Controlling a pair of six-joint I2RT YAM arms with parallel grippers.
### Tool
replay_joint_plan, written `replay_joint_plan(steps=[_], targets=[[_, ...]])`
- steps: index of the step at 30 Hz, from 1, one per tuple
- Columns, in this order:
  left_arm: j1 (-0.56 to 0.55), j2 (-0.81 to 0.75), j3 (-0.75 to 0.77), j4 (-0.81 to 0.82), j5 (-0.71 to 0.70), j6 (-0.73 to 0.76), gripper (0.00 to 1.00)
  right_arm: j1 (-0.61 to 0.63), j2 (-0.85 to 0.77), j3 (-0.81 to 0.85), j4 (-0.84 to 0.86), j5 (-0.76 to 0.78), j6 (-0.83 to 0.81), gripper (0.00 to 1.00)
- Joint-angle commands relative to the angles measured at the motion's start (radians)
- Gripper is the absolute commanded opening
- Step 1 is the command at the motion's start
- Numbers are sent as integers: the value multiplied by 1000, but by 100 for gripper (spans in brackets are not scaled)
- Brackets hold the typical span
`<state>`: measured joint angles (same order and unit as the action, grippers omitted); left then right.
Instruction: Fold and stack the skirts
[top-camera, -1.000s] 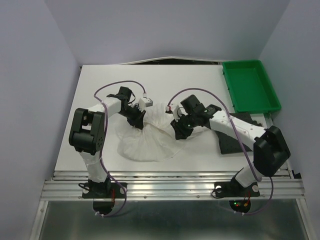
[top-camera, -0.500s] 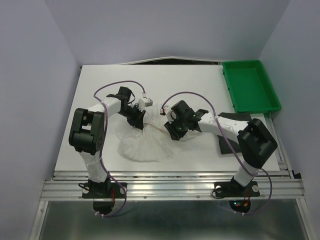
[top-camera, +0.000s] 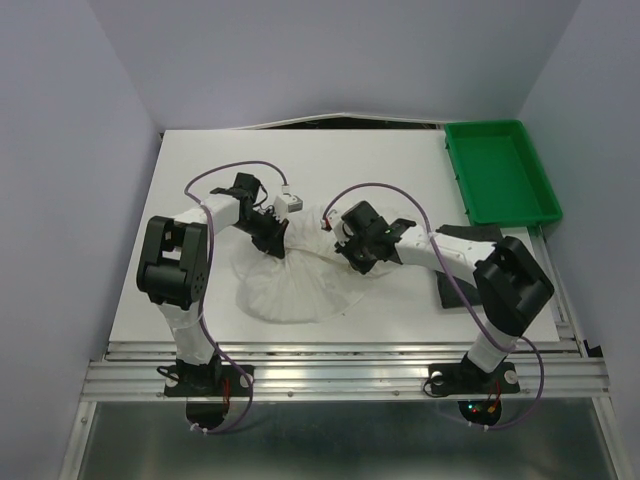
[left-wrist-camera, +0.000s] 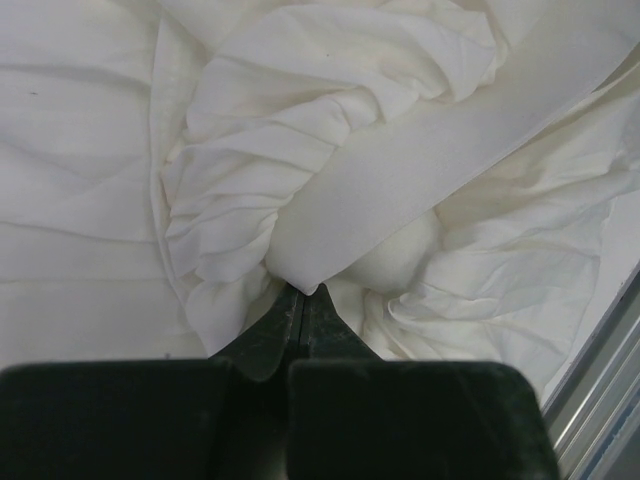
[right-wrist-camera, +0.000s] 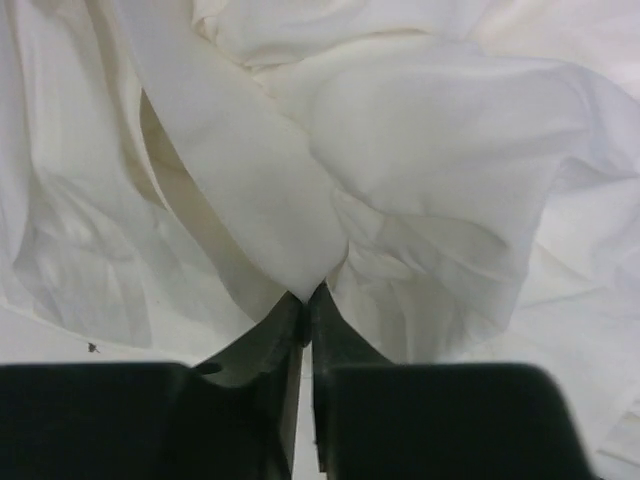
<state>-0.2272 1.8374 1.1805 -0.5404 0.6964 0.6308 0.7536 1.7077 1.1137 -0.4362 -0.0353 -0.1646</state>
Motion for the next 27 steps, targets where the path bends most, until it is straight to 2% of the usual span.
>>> replay_joint_plan(steps=[1,7,9,14,19,24,25,27], targets=[[6,-49,42,-44,-27,18,0,4,-51,5,28,106,-75,1],[6,-127,134,-131,-96,81,0,4,-160,52,25,144,-179,1],[6,-159,181,-162,-152,101,0,-5,-171,116,-12,173,-239,1],[3,-245,381,-237,-328,148,0,-128,-181,274,-22,161,-374,1],[-1,-346,444,-89,-483,145,0,-246,-123,559,-27,167,-495,1],[-32,-380,439,178,-655,150,0,-326,107,851,-32,166,-536,1],[-34,-354,461,166,-650,153,0,-326,137,947,-76,163,-539,1],[-35,-331,510,94,-620,174,0,-326,171,992,-116,153,-538,1]])
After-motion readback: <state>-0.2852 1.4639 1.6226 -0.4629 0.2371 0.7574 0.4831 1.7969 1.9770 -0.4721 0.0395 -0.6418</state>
